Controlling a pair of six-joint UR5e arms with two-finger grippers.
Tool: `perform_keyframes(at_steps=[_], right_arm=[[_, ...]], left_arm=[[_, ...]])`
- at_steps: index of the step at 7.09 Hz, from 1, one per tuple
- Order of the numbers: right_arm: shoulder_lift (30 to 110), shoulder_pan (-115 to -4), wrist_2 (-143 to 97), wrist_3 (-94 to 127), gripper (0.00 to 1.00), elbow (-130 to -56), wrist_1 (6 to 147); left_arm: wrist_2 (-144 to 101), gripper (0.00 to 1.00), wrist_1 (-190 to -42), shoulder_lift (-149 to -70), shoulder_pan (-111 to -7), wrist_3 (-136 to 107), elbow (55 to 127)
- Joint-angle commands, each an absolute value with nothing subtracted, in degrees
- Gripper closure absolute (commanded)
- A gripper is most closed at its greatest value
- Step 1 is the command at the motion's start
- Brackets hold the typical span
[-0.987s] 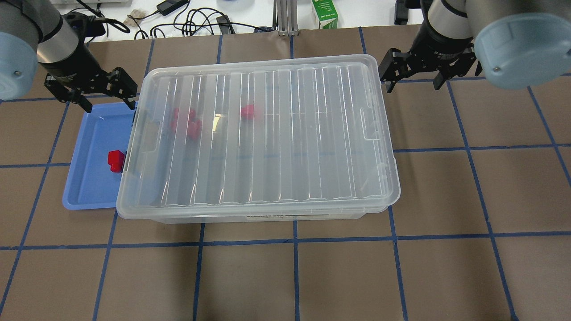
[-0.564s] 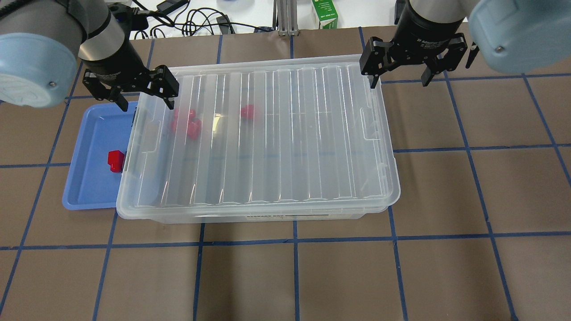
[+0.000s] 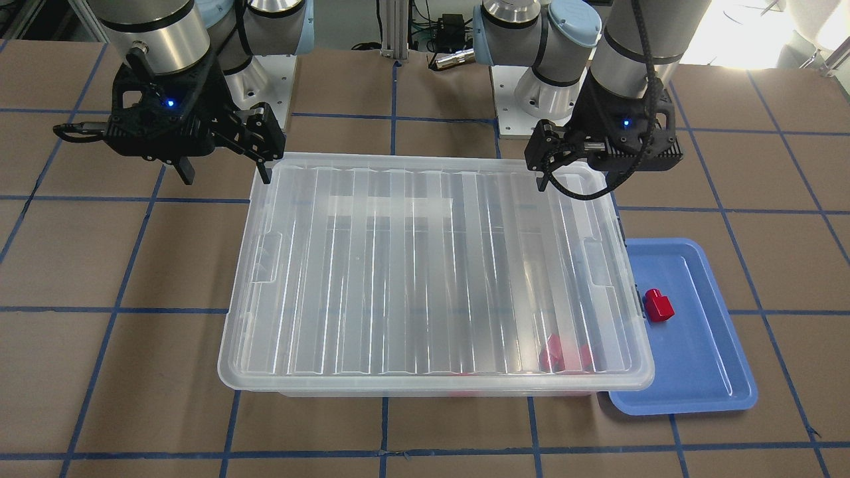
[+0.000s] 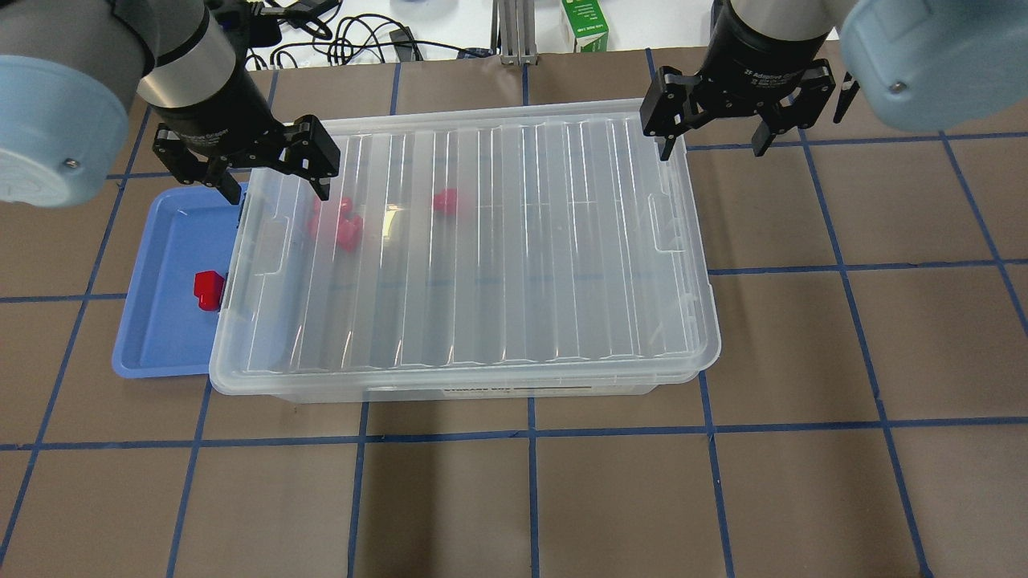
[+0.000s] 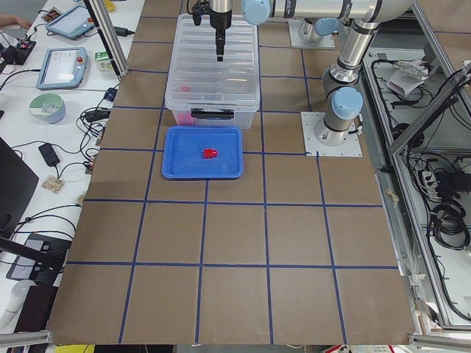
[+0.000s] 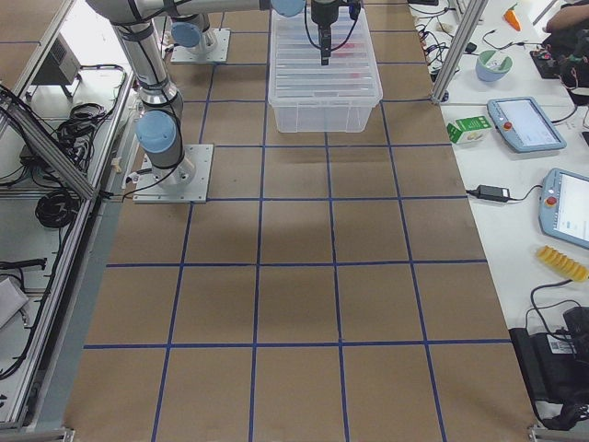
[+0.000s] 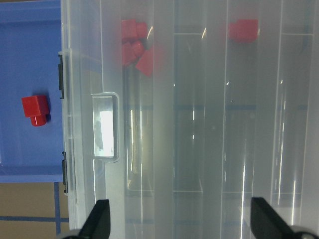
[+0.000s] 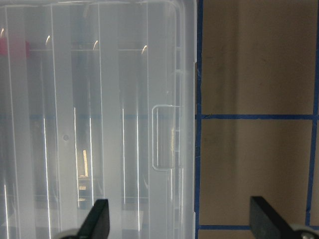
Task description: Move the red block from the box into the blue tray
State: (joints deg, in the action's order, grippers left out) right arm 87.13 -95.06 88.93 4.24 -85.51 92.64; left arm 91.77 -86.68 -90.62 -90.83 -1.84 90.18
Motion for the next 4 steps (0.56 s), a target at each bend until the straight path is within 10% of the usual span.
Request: perform_keyframes(at_steps=[1, 4], right_arm=[[87.1, -95.1, 89.0, 4.3, 0.00, -85.8, 92.7], [87.1, -95.1, 89.0, 4.3, 0.00, -85.9, 92.8]], left_arm=[[91.6, 0.00, -87.7, -90.4, -90.7, -1.9, 88.9], [91.7, 0.00, -87.6, -90.0, -90.7, -1.8, 88.9]])
